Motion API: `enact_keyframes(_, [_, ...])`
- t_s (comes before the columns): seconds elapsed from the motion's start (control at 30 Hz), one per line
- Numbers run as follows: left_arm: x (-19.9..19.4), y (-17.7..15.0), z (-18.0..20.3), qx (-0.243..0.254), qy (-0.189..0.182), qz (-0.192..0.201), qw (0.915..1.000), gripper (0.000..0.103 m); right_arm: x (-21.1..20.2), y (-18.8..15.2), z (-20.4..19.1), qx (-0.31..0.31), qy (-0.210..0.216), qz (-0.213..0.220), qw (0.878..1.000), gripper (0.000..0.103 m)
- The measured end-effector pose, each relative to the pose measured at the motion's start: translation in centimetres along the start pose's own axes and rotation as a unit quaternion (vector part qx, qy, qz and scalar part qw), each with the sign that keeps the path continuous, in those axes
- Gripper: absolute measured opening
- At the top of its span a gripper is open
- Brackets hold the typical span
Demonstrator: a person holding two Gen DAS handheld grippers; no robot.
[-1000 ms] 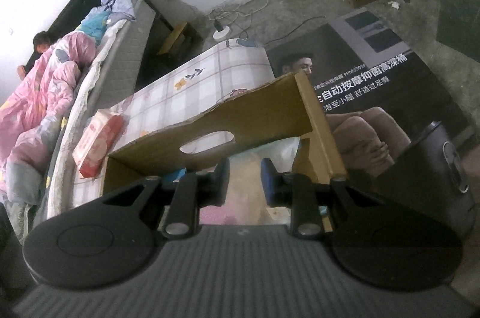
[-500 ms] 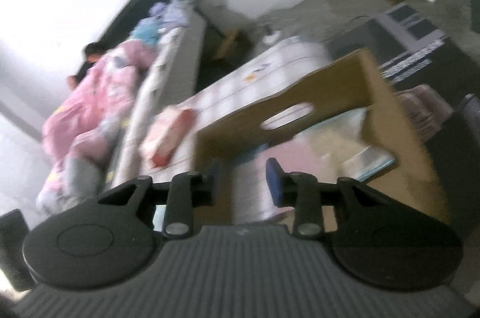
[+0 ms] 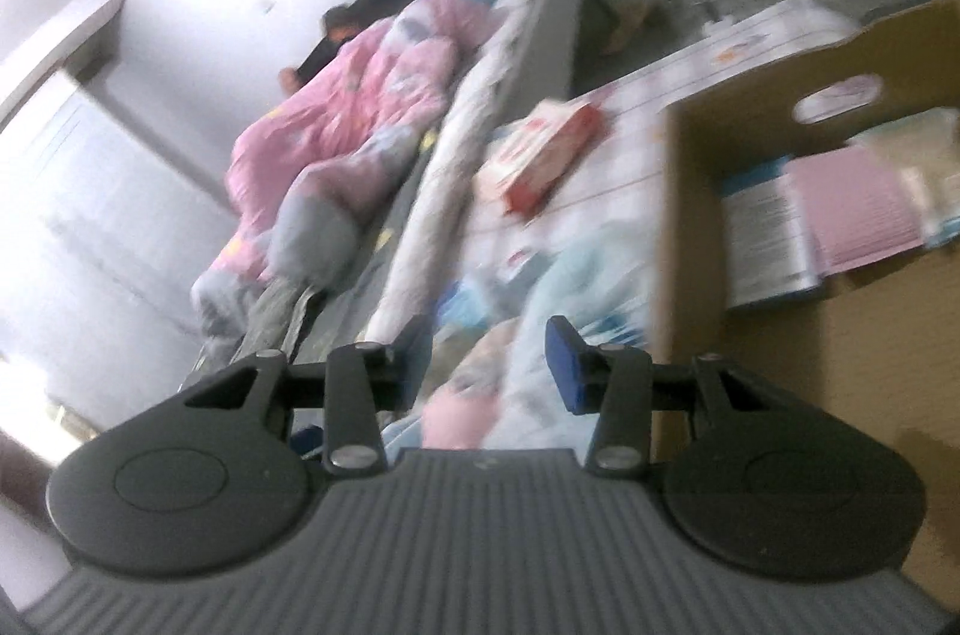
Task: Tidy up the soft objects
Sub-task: 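Move the right tool back over the items on the bed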
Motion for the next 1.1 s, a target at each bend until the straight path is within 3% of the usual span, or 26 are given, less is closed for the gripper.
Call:
enact_keyframes(0.1, [-0.2, -2.6, -3.0, -0.025, 0.024, -0.006, 0.9994, 0.091, 2.5, -1.7, -2.3, -0.015, 0.019, -0.017, 1.000, 0.042])
enact_keyframes(0.23, [0.0, -5.5, -5.7, -0.054, 0.029, -0.023, 0.9979, 0.091, 5.9, -4.3, -4.2, -0.016, 0.042, -0.038, 0.998, 0.042])
enact_keyframes(0.43, [0.8, -7.8, -6.0, -0.025, 0.048, -0.006, 0.9985, 0.090, 10.9, -7.7, -4.4, 0.010, 0.038, -0.066, 0.997, 0.042])
enact_keyframes(0.8, [6.5, -4.2, -4.0, 0.034, 0.018, 0.011, 0.9992, 0.089, 17.9, -8.1, -1.3, 0.020, -0.036, -0.085, 0.996, 0.042])
enact_keyframes(1.1, [11.6, -2.9, -2.4, 0.059, -0.012, -0.034, 0.9976, 0.088, 20.3, -7.8, 1.6, 0.058, -0.057, -0.097, 0.992, 0.042])
Point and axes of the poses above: each gripper's, at about its wrist camera, not at the fingertips, and x roughly the way its jaws point, z to its right, y to its top, the point moved 3 cm from there along x, roughly the way its jaws point, and after that the axes turned 12 degrees about y, right-handed, at the moved point
